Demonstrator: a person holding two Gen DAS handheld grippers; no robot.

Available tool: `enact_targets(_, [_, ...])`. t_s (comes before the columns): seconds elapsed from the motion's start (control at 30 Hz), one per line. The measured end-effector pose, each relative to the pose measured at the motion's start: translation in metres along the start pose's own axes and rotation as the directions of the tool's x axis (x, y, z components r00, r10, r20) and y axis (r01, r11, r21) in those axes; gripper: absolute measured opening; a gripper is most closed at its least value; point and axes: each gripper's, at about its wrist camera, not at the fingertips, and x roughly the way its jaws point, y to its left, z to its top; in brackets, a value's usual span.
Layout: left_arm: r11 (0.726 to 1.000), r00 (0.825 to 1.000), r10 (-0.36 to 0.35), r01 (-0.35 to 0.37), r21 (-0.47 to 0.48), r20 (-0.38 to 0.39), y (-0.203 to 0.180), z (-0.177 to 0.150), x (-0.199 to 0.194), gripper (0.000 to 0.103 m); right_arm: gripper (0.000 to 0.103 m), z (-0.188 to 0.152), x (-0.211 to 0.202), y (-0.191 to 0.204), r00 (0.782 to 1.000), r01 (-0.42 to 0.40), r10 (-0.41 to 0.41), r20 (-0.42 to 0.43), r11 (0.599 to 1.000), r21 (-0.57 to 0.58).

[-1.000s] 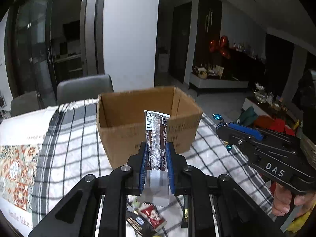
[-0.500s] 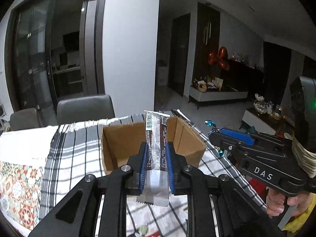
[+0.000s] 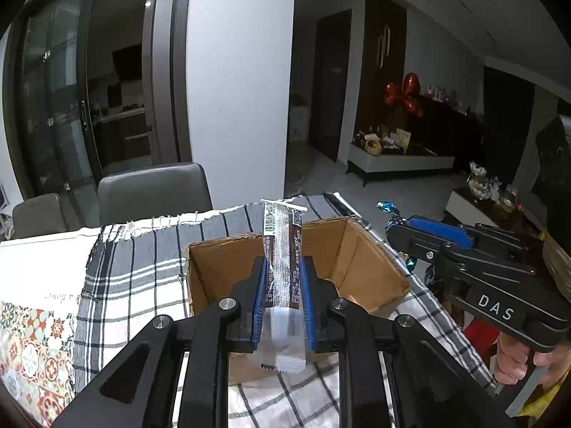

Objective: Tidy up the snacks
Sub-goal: 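Carry the brown bar and blue candy over the box and open both tools, then grasp the red packet with the left tool while the right tool grasps the white wafer bar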

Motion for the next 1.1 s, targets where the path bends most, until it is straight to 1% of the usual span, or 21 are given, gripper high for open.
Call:
enact_targets(0.1, [1.0, 1.0, -0.006, 0.006, -0.008, -0.02, 0.004, 0.004, 0.013, 0.019, 0.024, 0.003, 0.012, -0.003, 1.0, 0.005, -0.005, -0.017, 1.0, 0.0])
enact_targets(0.2, [1.0, 1.0, 0.006, -0.006, -0.007, -0.03, 0.004, 0.01, 0.021, 0.021, 0.024, 0.006, 0.022, -0.003, 1.0, 0.012, -0.012, -0.029, 1.0, 0.003])
enact_targets(0.23, [1.0, 0.999, 0.013, -0.013, -0.011, -0.034, 0.005, 0.011, 0.023, 0.028, 0.025, 0.007, 0.024, -0.003, 0.999, 0.02, -0.02, -0.028, 1.0, 0.004])
enact_targets(0.27, [1.0, 0.999, 0.013, -0.014, -0.022, -0.035, 0.006, 0.013, 0.024, 0.035, 0.029, 0.007, 0.027, -0.004, 0.999, 0.035, -0.035, -0.032, 0.999, 0.006])
enact_targets(0.3, [0.999, 0.999, 0.016, -0.017, -0.033, -0.031, 0.007, 0.013, 0.023, 0.047, 0.038, 0.006, 0.028, -0.004, 0.998, 0.047, -0.047, -0.035, 0.999, 0.007])
enact_targets(0.37, [0.999, 0.999, 0.035, -0.035, -0.035, -0.019, 0.007, 0.012, 0.019, 0.048, 0.041, 0.005, 0.028, -0.005, 0.998, 0.053, -0.053, -0.037, 0.999, 0.012])
enact_targets(0.5, [0.997, 0.997, 0.07, -0.071, -0.029, -0.03, 0.004, 0.005, 0.011, 0.048, 0.041, -0.003, 0.02, -0.003, 0.998, 0.049, -0.049, -0.038, 0.999, -0.001])
enact_targets(0.6, [0.997, 0.997, 0.071, -0.072, -0.042, -0.033, 0.002, -0.002, 0.0, 0.048, 0.041, -0.007, 0.011, 0.0, 0.998, 0.041, -0.041, -0.043, 0.999, 0.0])
enact_targets(0.8, [0.994, 0.996, 0.087, -0.089, -0.063, -0.032, -0.002, -0.016, -0.023, 0.048, 0.041, -0.018, -0.012, 0.007, 0.999, 0.02, -0.02, -0.027, 1.0, -0.003])
enact_targets(0.97, [0.992, 0.994, 0.112, -0.113, -0.056, -0.016, -0.01, -0.034, -0.045, 0.048, 0.041, -0.032, -0.031, 0.011, 1.0, 0.0, 0.0, -0.018, 1.0, 0.007])
enact_targets(1.1, [0.992, 0.993, 0.11, -0.112, -0.066, -0.034, -0.016, -0.051, -0.056, 0.048, 0.041, -0.049, -0.04, 0.013, 0.999, -0.02, 0.02, -0.031, 1.0, 0.014])
